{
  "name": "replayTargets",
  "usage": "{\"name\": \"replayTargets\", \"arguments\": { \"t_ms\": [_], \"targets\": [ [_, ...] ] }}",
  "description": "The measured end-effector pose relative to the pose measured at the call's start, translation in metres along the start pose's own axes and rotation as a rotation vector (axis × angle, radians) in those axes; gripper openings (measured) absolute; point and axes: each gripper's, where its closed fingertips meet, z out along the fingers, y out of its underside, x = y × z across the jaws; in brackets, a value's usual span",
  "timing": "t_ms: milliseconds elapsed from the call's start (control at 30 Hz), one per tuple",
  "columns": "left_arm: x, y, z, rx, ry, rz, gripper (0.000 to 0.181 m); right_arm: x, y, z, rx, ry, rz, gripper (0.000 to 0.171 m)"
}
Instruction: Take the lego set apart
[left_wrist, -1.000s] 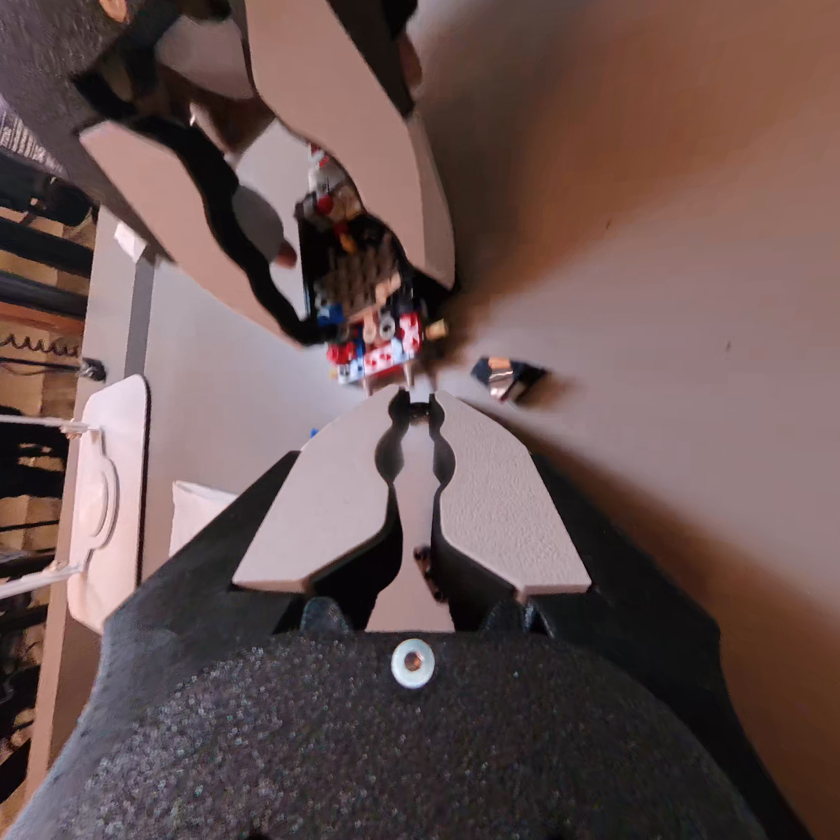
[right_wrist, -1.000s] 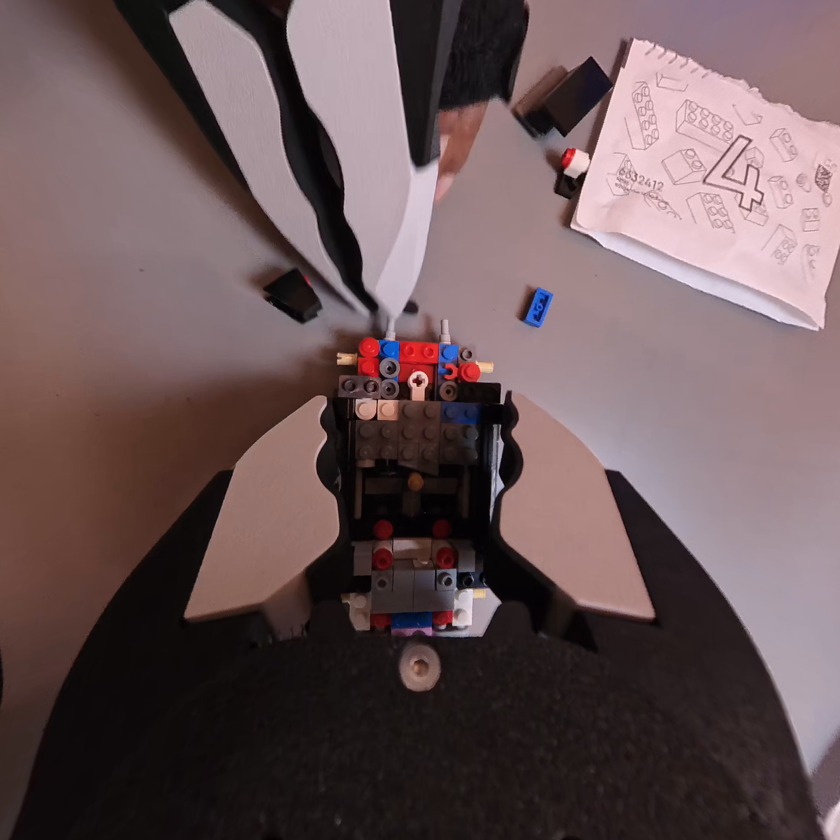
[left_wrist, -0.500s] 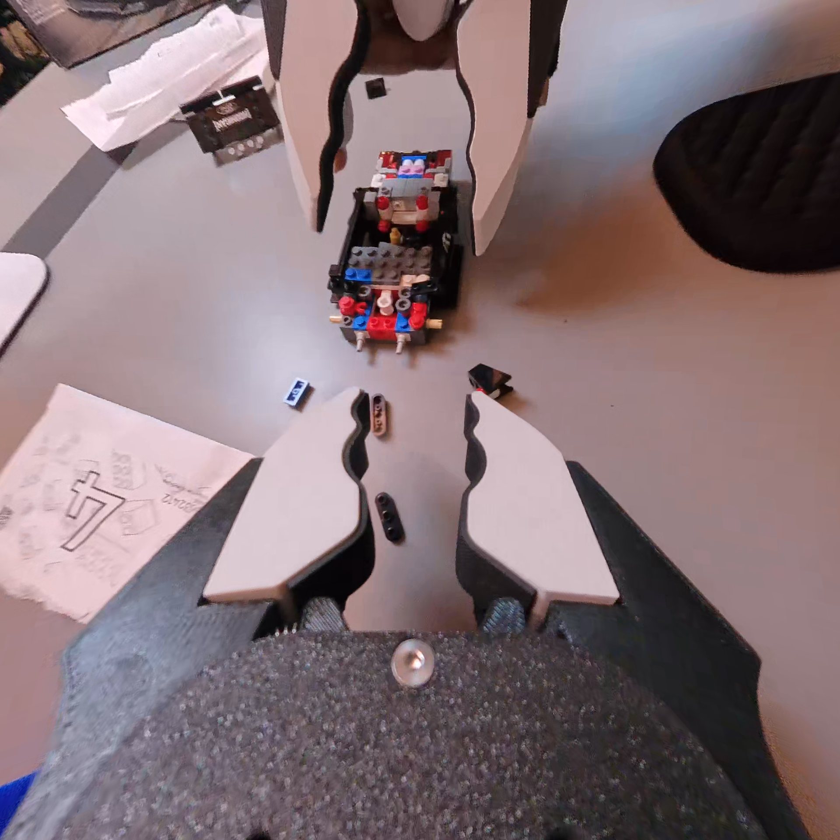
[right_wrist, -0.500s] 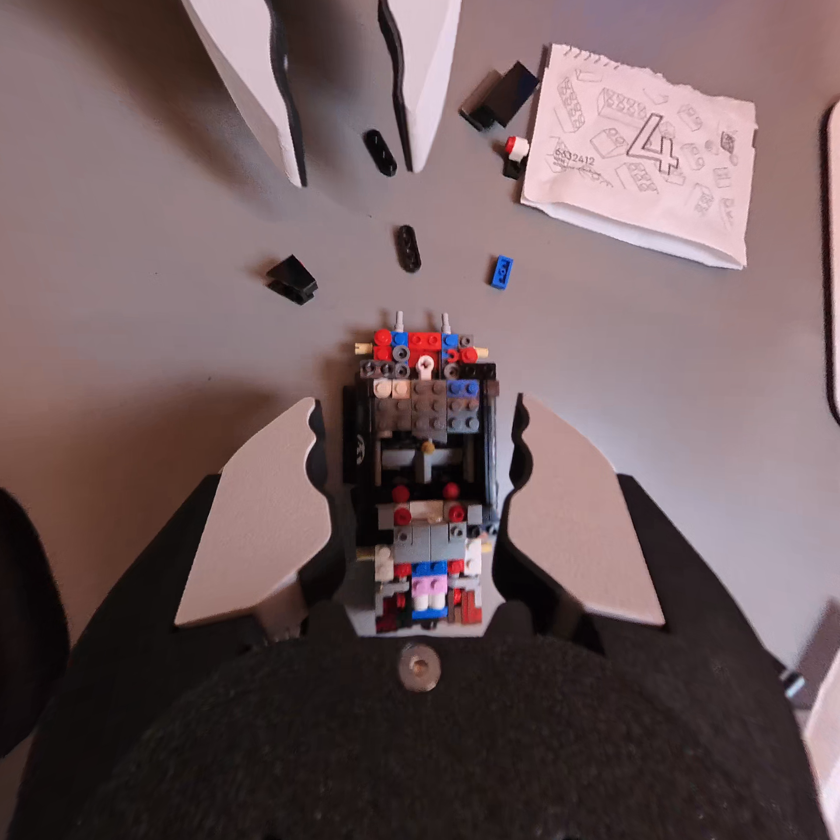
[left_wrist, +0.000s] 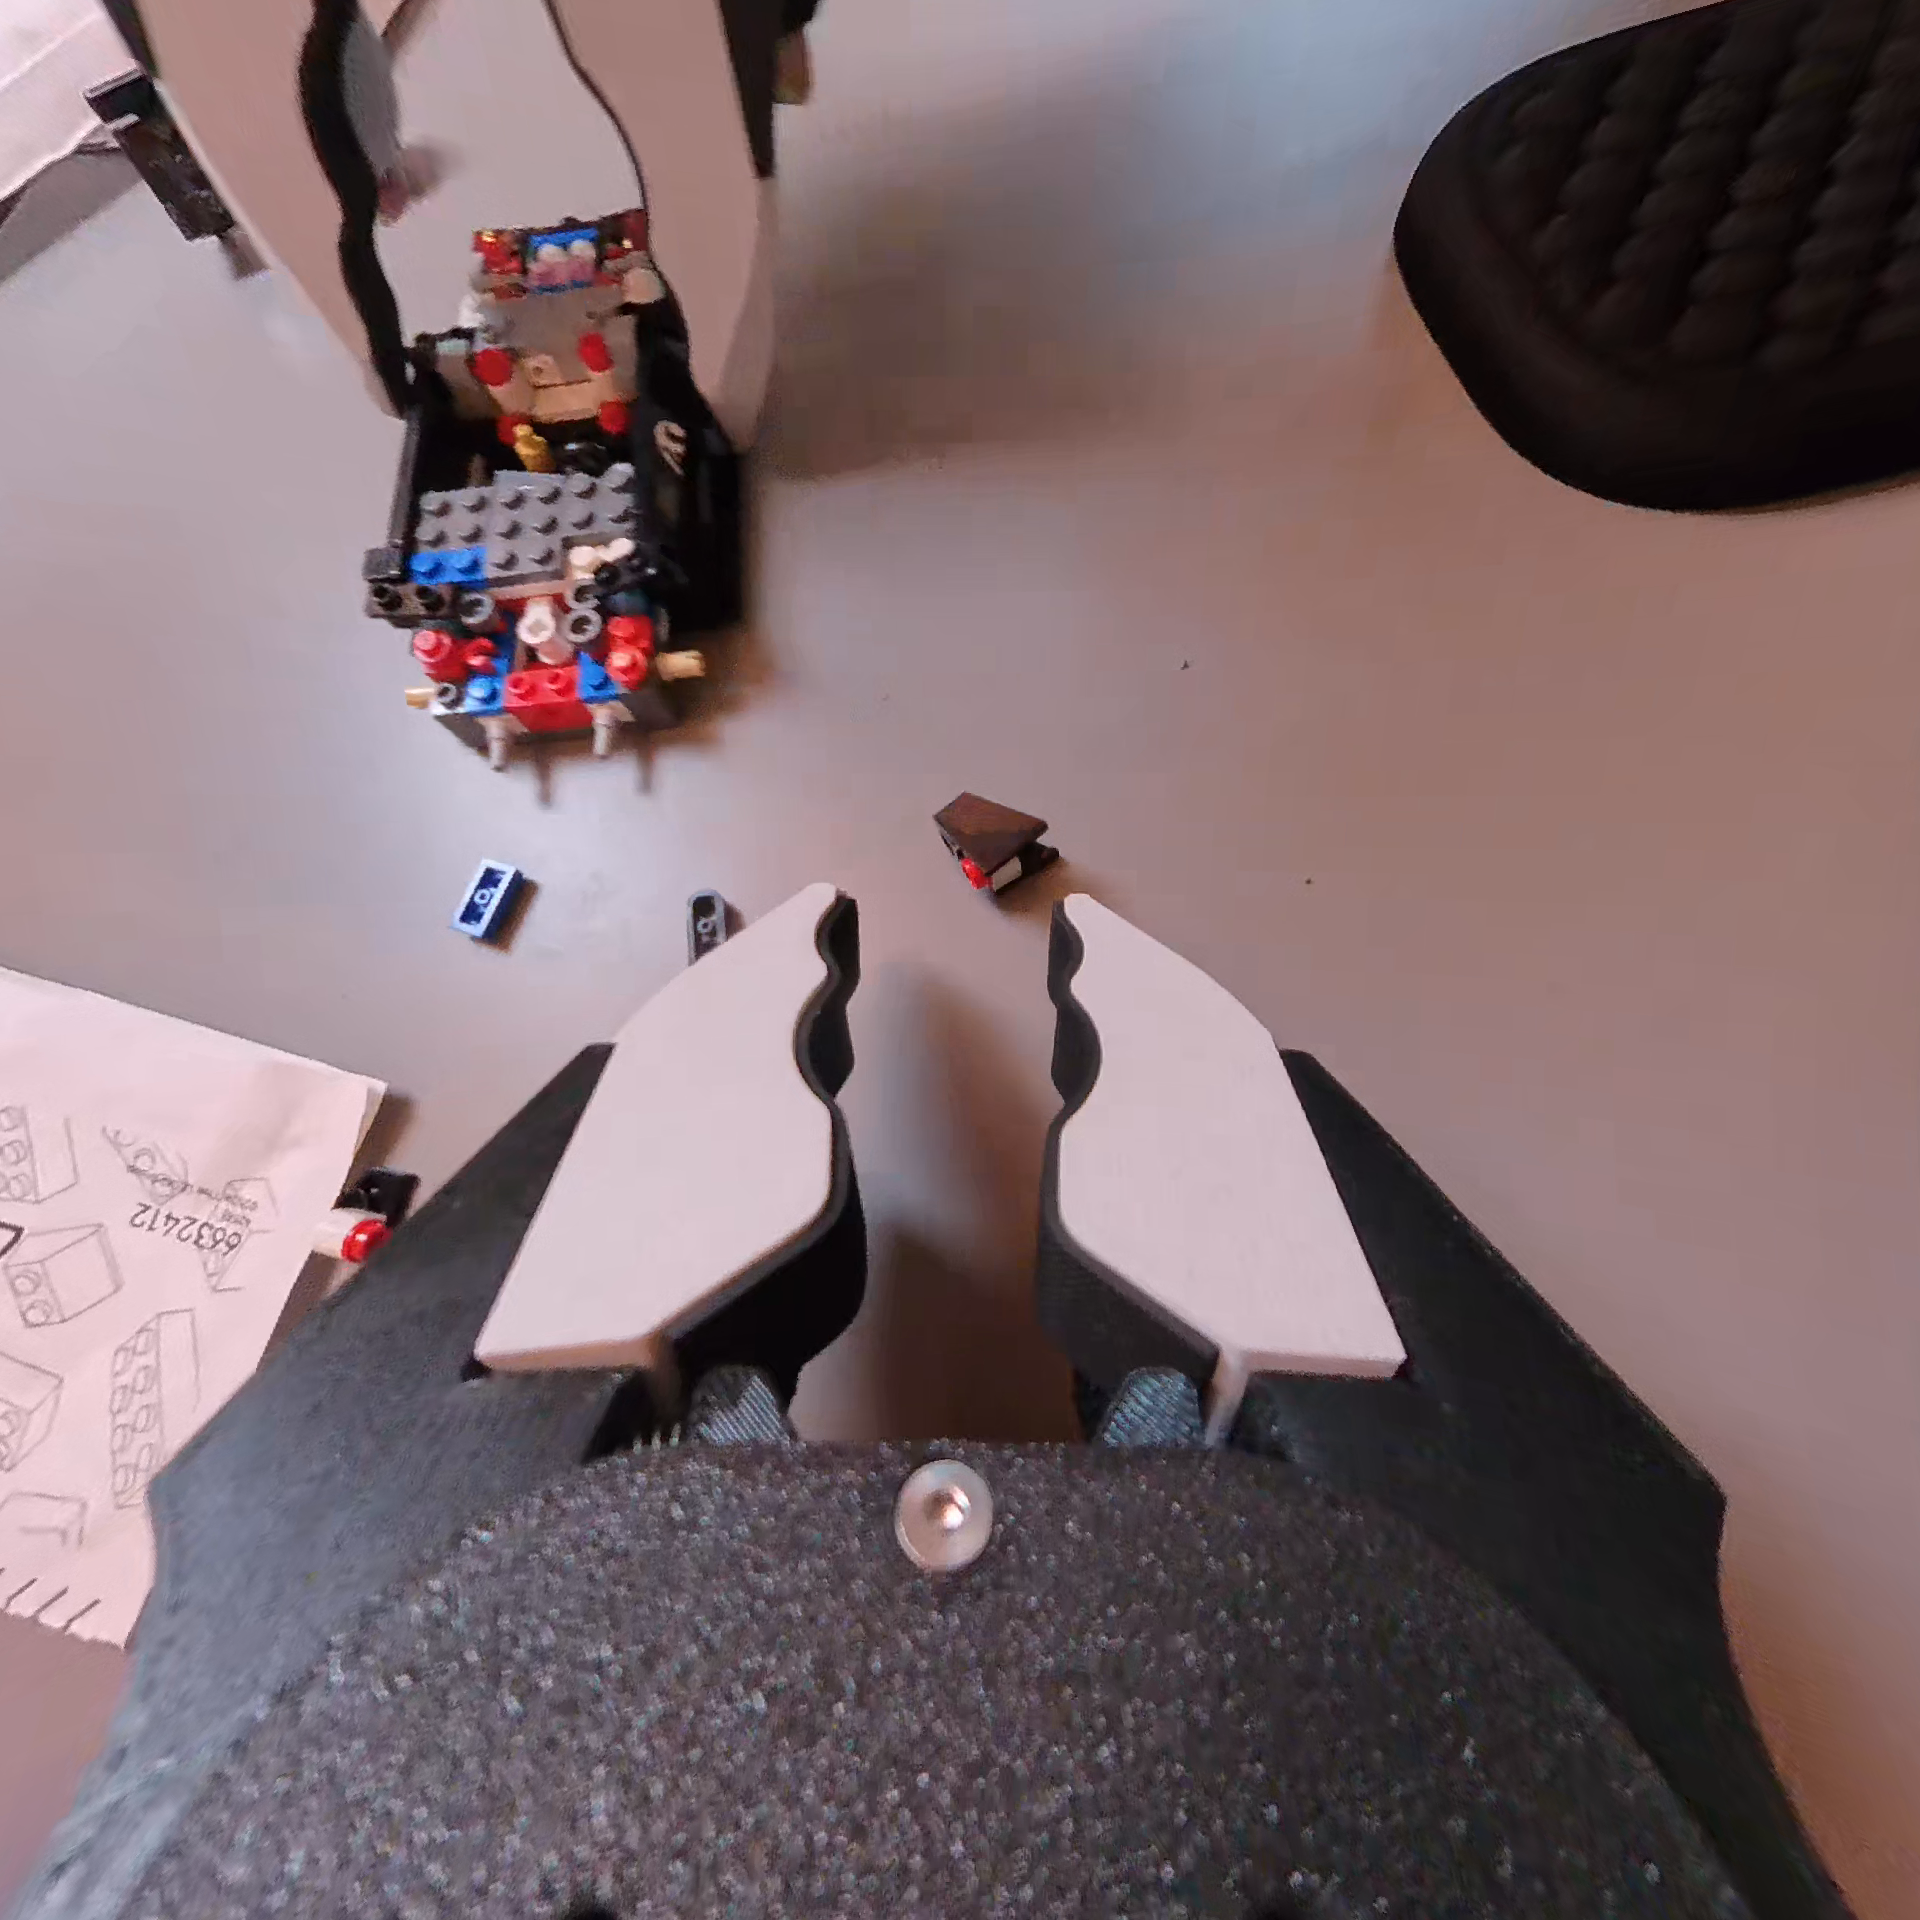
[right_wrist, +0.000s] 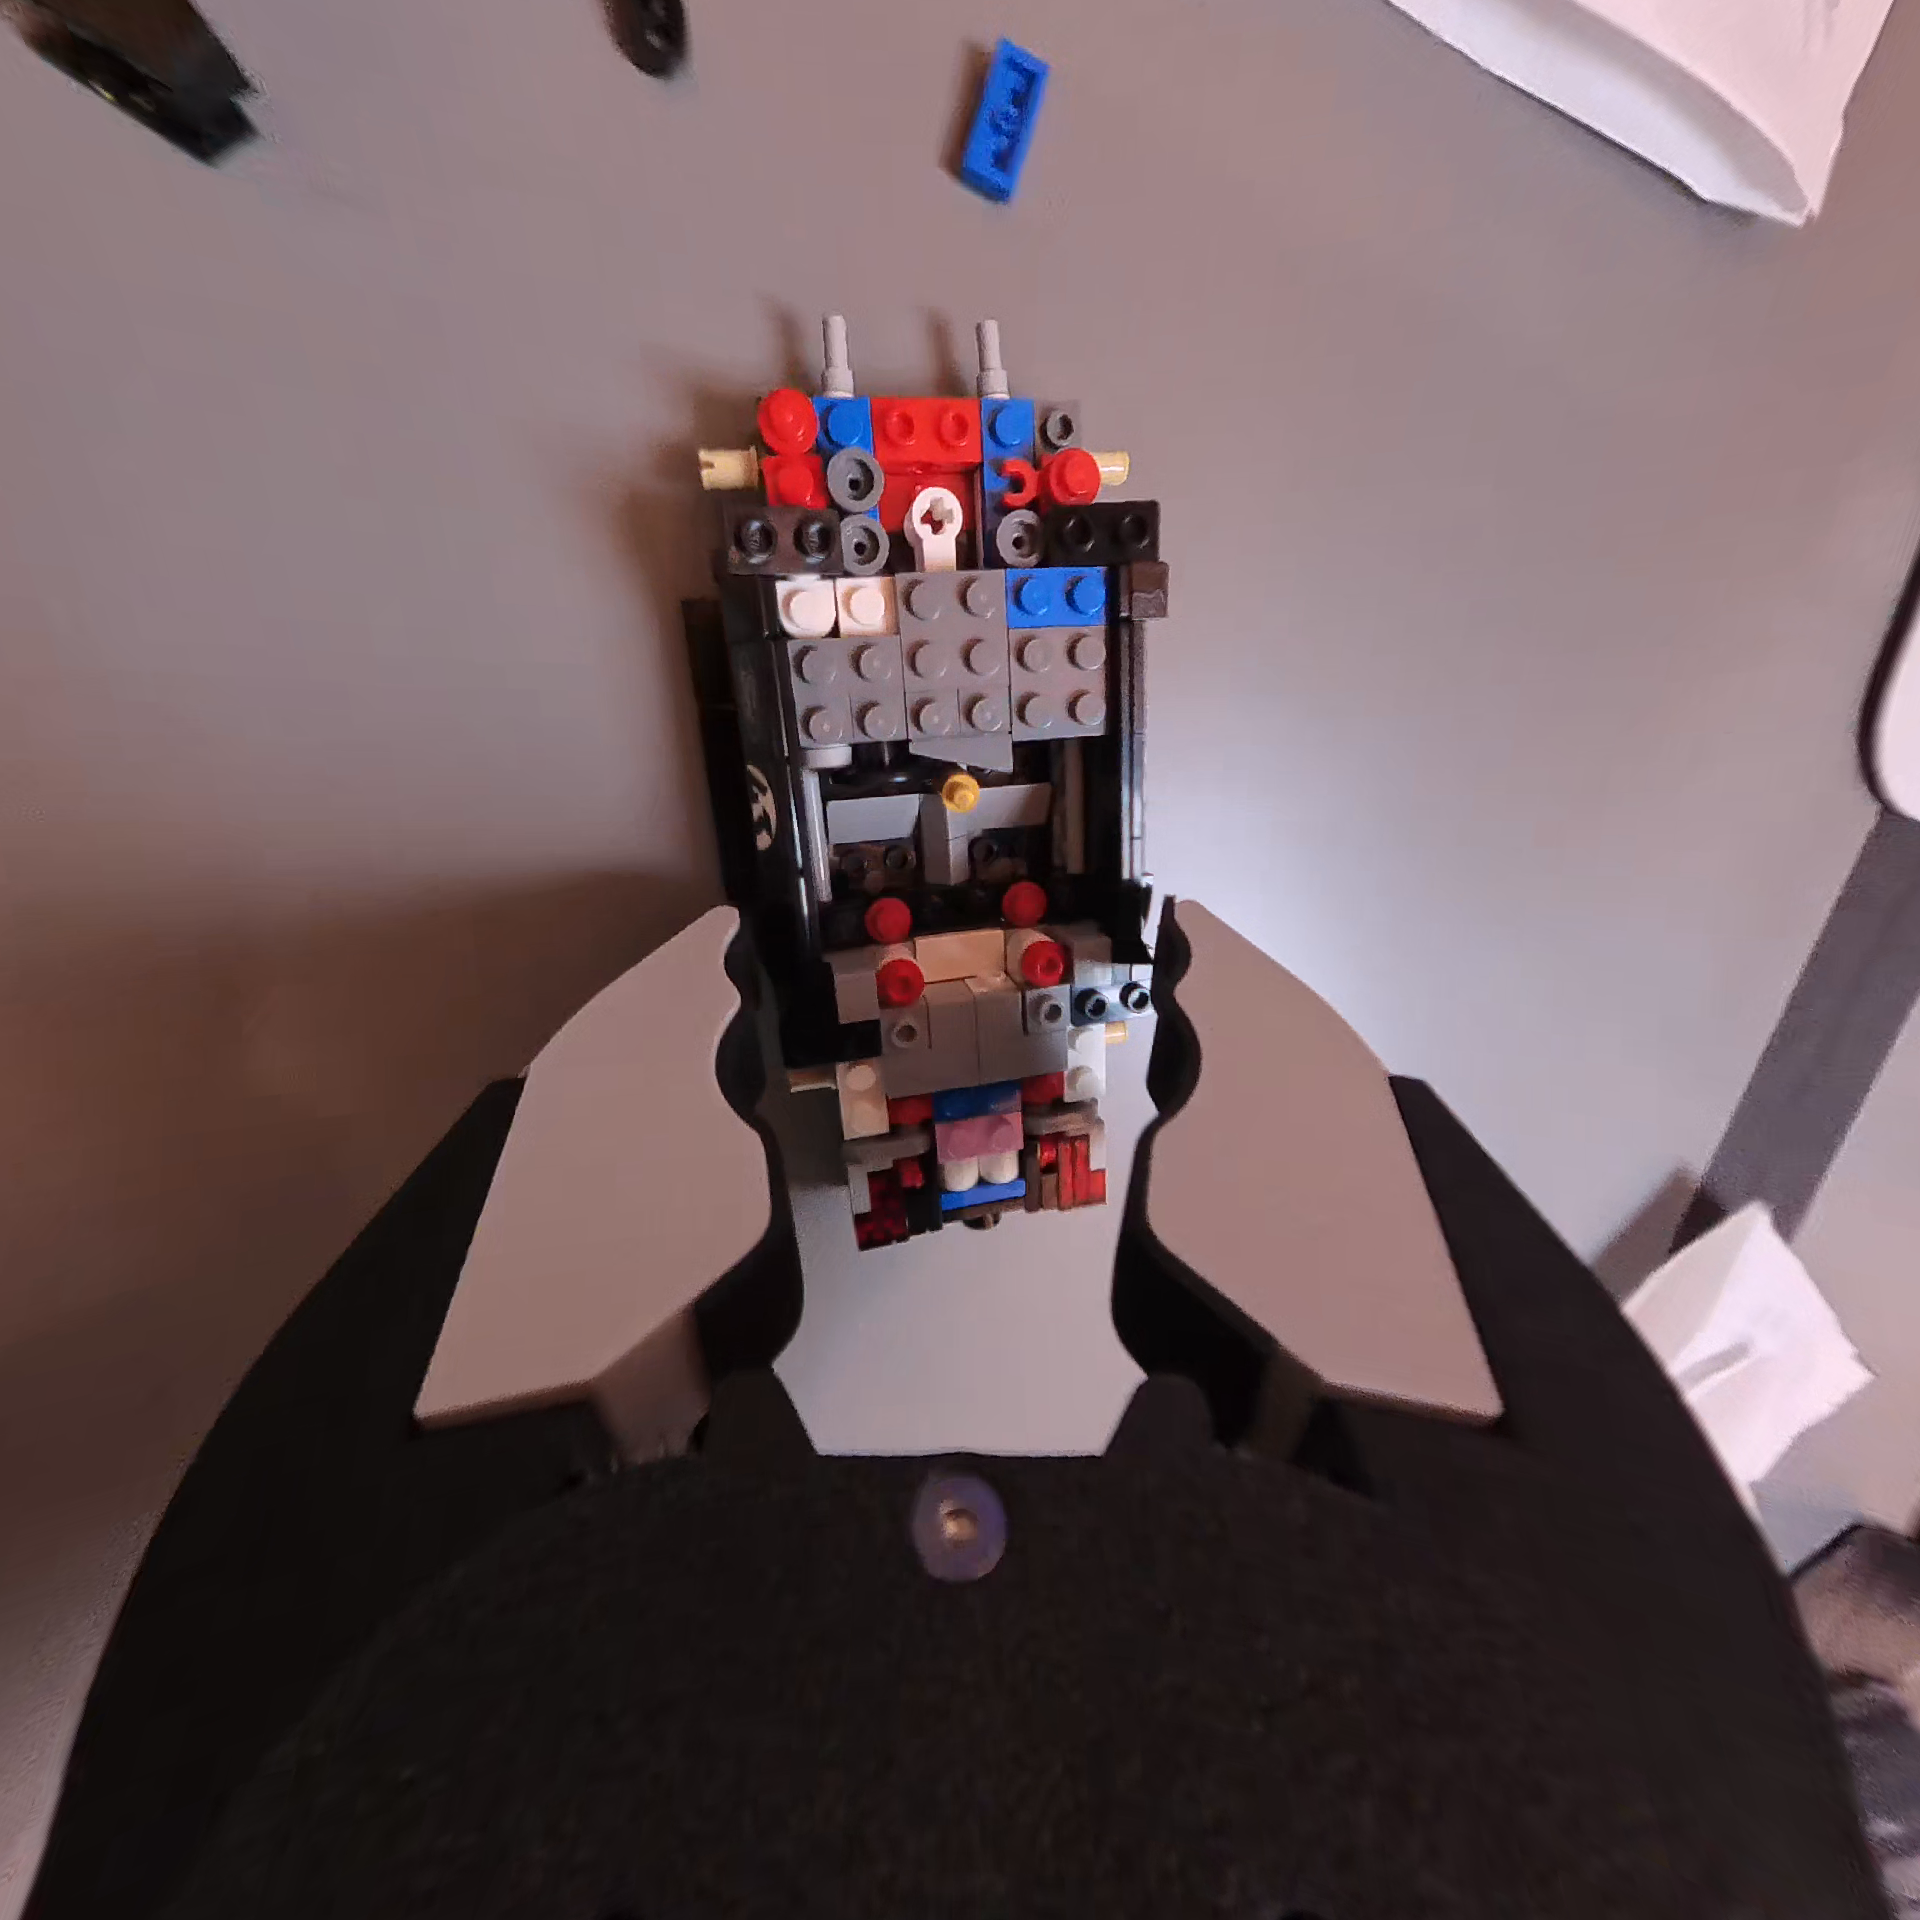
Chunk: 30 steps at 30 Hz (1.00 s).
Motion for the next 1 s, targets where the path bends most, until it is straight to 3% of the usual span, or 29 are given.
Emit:
{"name": "replayTargets", "arguments": {
  "t_ms": [267, 400, 533, 700, 833, 1000],
  "targets": [
    [-0.004, 0.005, -0.009, 0.002, -0.026, -0.002, 0.033, 0.056, 0.023, -0.014, -0.121, 0.116, -0.049, 0.071],
    [-0.016, 0.004, -0.028, 0.041, -0.057, -0.02, 0.032, 0.064, 0.022, -0.061, 0.075, 0.254, 0.15, 0.065],
    [-0.033, -0.001, -0.053, 0.134, -0.103, -0.057, 0.029, 0.053, 0.054, -0.1, 0.232, 0.417, 0.406, 0.059],
    [-0.056, -0.003, -0.084, 0.262, -0.18, -0.102, 0.023, 0.006, 0.099, -0.107, 0.384, 0.463, 0.794, 0.052],
    [-0.062, 0.009, -0.087, 0.265, -0.198, -0.121, 0.025, -0.04, 0.045, -0.103, 0.642, 0.401, 0.916, 0.043],
    [-0.049, 0.025, -0.077, 0.195, -0.106, -0.112, 0.027, -0.084, -0.055, -0.058, 0.628, 0.243, 0.845, 0.045]
  ]
}}
